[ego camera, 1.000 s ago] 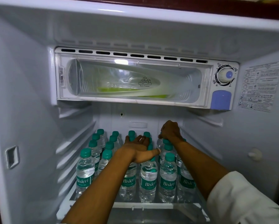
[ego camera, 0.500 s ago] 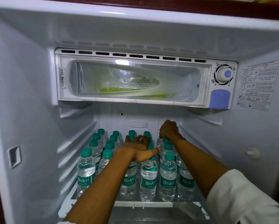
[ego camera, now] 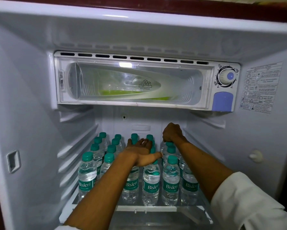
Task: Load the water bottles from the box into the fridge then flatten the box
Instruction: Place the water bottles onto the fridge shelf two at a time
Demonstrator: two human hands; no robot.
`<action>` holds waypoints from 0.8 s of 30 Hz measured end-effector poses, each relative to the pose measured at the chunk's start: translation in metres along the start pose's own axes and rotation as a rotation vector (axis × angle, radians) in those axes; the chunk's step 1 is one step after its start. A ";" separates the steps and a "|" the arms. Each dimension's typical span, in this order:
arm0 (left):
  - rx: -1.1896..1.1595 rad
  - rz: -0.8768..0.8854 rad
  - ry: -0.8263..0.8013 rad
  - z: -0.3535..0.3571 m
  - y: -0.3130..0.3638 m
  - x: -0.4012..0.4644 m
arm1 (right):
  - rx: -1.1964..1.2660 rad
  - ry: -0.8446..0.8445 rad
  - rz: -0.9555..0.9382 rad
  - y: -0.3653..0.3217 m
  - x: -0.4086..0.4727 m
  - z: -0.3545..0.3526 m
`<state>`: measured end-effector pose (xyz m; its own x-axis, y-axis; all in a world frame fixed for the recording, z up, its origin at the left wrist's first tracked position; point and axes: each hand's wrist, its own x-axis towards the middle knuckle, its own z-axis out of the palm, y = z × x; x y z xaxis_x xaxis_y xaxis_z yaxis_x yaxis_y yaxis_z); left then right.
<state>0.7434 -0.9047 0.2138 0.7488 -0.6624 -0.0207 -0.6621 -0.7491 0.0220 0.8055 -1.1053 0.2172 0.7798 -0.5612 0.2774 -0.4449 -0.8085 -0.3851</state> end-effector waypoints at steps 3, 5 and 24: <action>0.010 -0.003 0.003 0.000 0.001 0.000 | 0.007 -0.012 -0.005 0.001 -0.002 -0.002; 0.012 -0.005 0.012 0.002 0.001 0.001 | 0.012 -0.019 -0.016 0.001 -0.005 -0.004; 0.058 -0.082 0.189 0.006 0.010 -0.038 | -0.122 -0.071 -0.267 -0.008 -0.110 -0.067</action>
<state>0.7082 -0.8873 0.2092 0.7891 -0.5909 0.1678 -0.5951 -0.8031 -0.0298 0.6936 -1.0491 0.2488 0.9034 -0.3155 0.2905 -0.2661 -0.9435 -0.1974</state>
